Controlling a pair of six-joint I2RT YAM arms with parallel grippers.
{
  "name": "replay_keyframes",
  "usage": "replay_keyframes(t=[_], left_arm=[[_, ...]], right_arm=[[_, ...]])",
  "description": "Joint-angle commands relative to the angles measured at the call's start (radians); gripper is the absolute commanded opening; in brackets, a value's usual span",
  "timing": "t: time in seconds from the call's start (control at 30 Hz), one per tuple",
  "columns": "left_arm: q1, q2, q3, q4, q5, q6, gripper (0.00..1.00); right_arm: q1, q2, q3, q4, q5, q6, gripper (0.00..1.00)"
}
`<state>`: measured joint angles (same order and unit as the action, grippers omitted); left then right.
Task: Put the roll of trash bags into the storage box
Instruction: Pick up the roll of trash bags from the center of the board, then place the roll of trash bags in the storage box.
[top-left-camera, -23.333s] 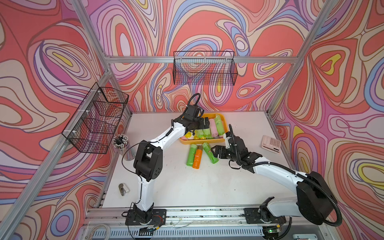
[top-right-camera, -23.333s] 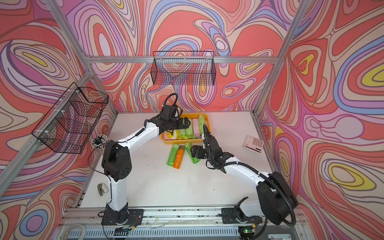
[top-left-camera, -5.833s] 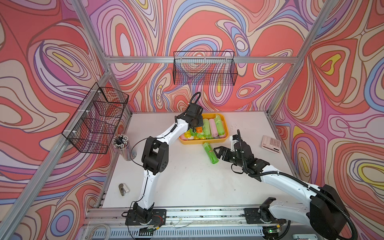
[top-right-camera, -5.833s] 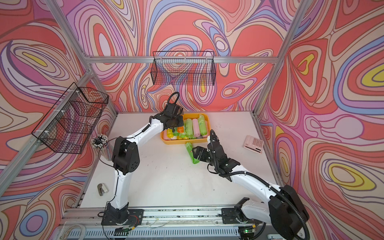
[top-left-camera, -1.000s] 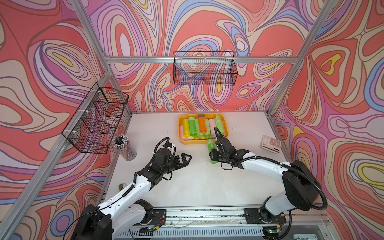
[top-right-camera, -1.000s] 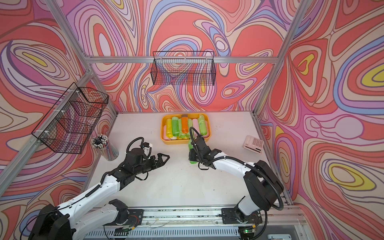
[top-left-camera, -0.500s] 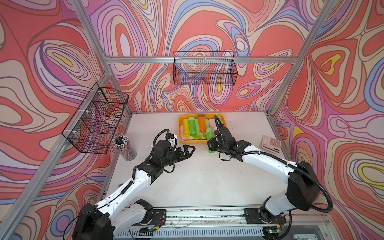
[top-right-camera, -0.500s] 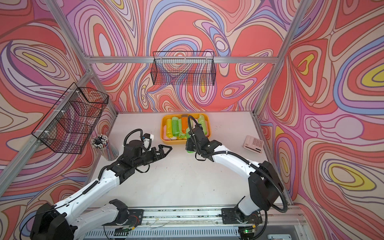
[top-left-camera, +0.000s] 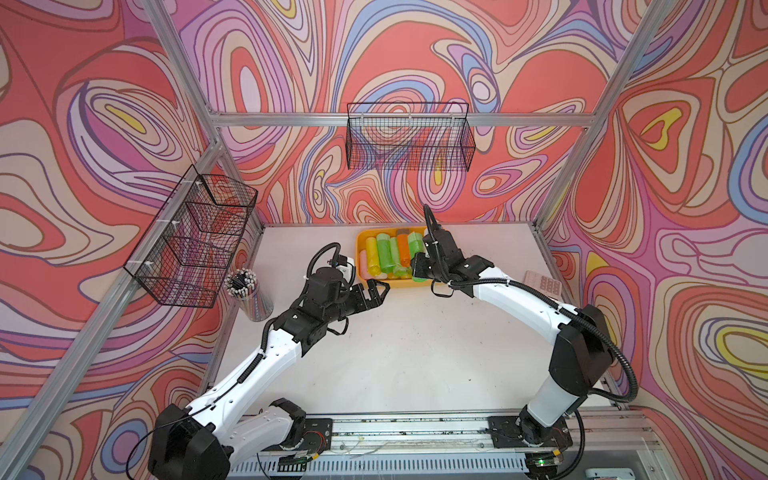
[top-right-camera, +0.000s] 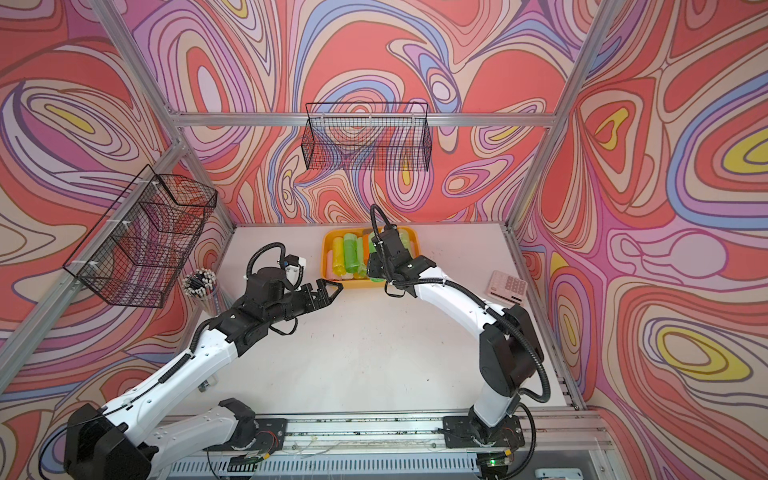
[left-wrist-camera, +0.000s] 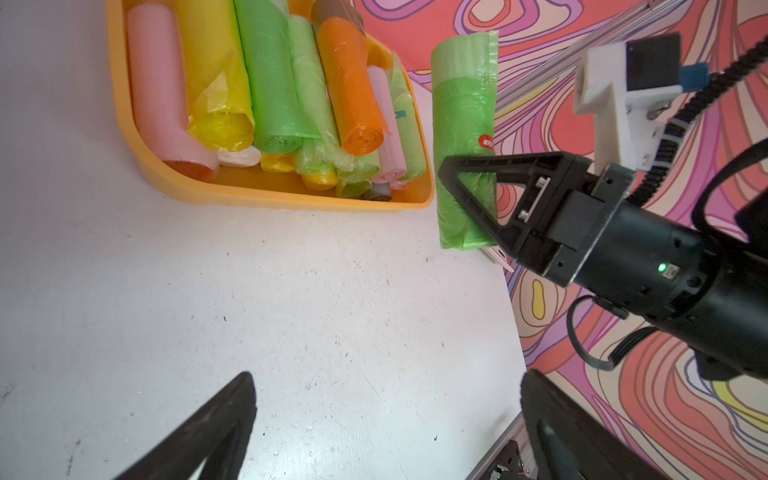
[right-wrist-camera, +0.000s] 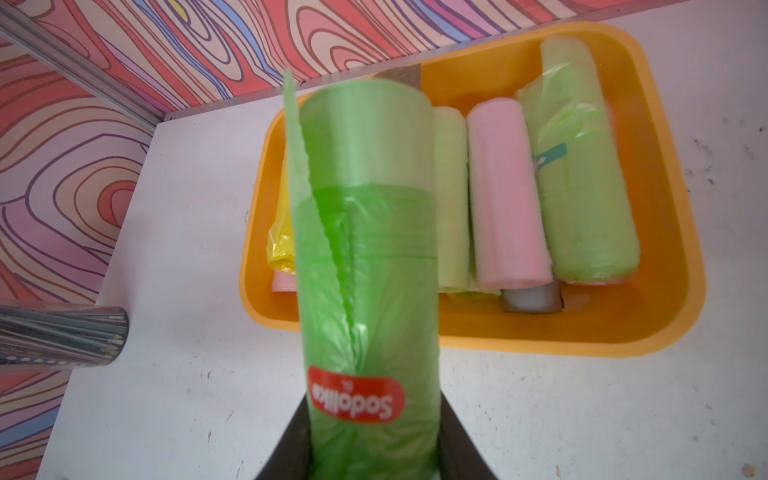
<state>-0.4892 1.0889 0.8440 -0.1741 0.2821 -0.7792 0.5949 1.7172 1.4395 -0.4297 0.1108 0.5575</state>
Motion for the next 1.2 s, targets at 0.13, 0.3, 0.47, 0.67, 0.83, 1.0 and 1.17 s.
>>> replay_keyframes(t=[0.13,0.3,0.47,0.67,0.83,1.0,1.17], left_arm=[[0.004,0.033,0.099,-0.124,-0.078,0.053,1.0],[0.004,0.052,0.133,-0.151,-0.095,0.073,1.0],[0.004,0.063,0.135,-0.159,-0.121,0.078,1.0],[0.003,0.07,0.132,-0.166,-0.115,0.069,1.0],[0.004,0.084,0.148,-0.181,-0.113,0.074,1.0],[0.004,0.077,0.149,-0.19,-0.109,0.069,1.0],[0.004,0.066,0.136,-0.186,-0.119,0.061,1.0]], right_arm=[[-0.07,0.097,0.109,-0.004,0.002,-0.055,0.18],[-0.114,0.153,0.131,0.03,-0.017,-0.059,0.18],[-0.144,0.229,0.163,0.048,-0.018,-0.068,0.17],[-0.155,0.309,0.22,0.061,-0.079,-0.063,0.16],[-0.157,0.355,0.254,0.077,-0.082,-0.053,0.16],[-0.157,0.384,0.263,0.091,-0.093,-0.043,0.15],[-0.156,0.413,0.274,0.098,-0.098,-0.045,0.15]])
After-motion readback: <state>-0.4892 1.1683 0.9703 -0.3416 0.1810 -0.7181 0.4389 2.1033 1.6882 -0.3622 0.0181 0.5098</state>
